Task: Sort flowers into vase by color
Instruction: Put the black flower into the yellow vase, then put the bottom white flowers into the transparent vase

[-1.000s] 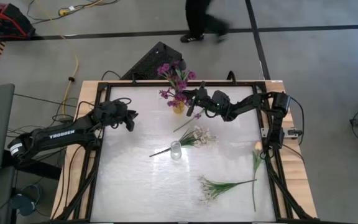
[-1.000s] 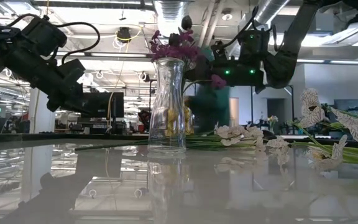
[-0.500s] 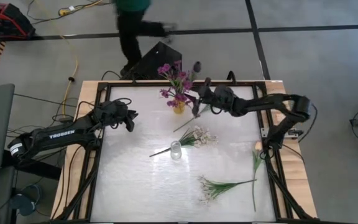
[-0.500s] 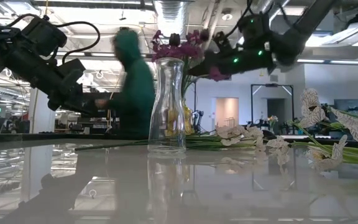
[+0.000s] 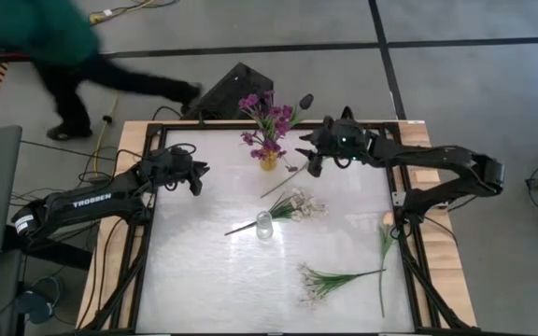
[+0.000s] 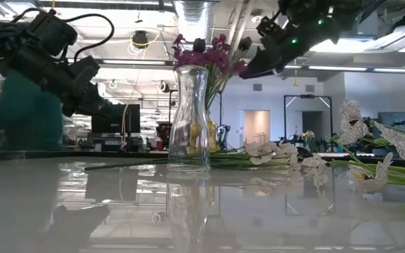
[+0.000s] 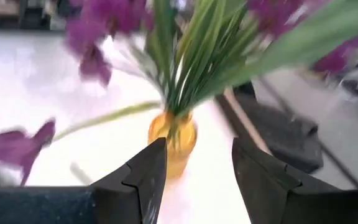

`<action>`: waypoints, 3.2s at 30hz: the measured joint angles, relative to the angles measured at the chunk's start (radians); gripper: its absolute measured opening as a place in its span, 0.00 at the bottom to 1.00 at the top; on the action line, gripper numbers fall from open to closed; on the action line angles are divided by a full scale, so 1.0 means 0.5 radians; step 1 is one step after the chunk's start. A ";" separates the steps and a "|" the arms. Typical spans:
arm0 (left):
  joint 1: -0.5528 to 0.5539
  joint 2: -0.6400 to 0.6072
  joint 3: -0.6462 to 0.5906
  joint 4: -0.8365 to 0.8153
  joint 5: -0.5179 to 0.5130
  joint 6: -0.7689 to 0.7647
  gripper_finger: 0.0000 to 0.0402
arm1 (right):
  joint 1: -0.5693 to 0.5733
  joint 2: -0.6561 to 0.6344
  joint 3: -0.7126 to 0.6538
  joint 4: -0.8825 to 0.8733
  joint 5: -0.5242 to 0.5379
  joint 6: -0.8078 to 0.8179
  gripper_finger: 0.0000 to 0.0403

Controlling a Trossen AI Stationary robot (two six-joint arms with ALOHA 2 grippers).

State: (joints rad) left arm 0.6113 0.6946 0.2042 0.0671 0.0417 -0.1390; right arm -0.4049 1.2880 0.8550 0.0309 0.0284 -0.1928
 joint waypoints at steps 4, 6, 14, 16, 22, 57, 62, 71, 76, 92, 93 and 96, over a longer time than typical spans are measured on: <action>0.000 0.000 0.005 -0.021 0.050 -0.002 0.20 | -0.001 0.000 0.178 -0.532 0.000 -0.064 0.52; 0.000 0.000 0.005 -0.037 0.067 -0.001 0.20 | -0.001 0.000 0.278 -0.719 0.012 -0.083 0.51; 0.000 -0.001 0.005 -0.063 0.058 -0.001 0.20 | 0.012 -0.065 0.645 -0.891 0.680 -0.227 0.32; -0.001 -0.001 0.006 -0.062 0.057 0.000 0.20 | -0.001 -0.088 0.674 -0.737 0.889 -0.324 0.18; 0.000 -0.001 0.006 -0.063 0.051 0.008 0.20 | -0.130 -0.085 0.675 -0.252 0.925 -0.604 0.05; 0.000 0.000 0.007 -0.085 0.088 0.011 0.20 | 0.072 0.036 0.761 -0.352 0.858 -0.647 0.04; -0.001 0.000 0.007 -0.126 0.148 0.005 0.20 | 0.151 -0.079 0.894 -0.571 0.888 -0.509 0.05; -0.203 0.002 0.007 -0.108 0.341 0.008 0.20 | 0.434 -0.158 0.902 -1.299 0.424 -0.034 0.05; -0.462 0.002 0.007 -0.075 0.536 0.077 0.20 | 0.701 -0.113 0.858 -1.509 0.156 0.192 0.05; -1.296 0.308 0.010 0.631 0.341 0.305 0.27 | 1.638 0.463 0.857 -1.796 0.231 0.820 0.15; -1.322 0.348 0.010 0.693 0.293 0.321 0.29 | 1.675 0.513 0.857 -1.801 0.205 0.824 0.17; -1.383 0.484 0.010 0.909 0.176 0.344 0.38 | 1.777 0.622 0.857 -1.843 0.146 0.955 0.24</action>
State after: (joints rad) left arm -0.0802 0.9368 0.2091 0.5217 0.1299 0.0327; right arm 0.4835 1.5992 1.2835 -0.8907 0.1015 0.2847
